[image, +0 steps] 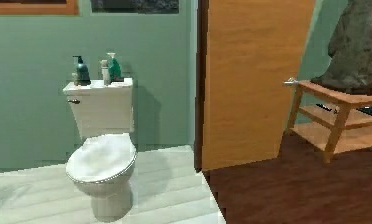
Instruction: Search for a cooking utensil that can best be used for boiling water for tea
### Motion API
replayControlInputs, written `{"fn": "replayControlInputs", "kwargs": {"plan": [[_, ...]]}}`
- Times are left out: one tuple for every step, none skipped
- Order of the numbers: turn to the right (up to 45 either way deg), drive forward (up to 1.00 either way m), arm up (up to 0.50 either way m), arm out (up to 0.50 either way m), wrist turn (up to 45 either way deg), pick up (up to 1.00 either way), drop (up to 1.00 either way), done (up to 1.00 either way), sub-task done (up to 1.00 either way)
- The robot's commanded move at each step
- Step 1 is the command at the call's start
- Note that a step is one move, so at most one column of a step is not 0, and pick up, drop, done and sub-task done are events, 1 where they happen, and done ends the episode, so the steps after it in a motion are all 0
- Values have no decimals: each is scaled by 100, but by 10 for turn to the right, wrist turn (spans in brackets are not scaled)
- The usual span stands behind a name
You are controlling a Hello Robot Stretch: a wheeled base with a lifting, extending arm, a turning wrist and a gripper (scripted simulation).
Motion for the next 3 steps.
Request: {"fn": "replayControlInputs", "kwargs": {"plan": [[210, 0, 0, 0, 0, 0, 0, 0, 0], [30, 0, 0, 0, 0, 0, 0, 0, 0], [0, 40, 0, 0, 0, 0, 0, 0, 0]]}}
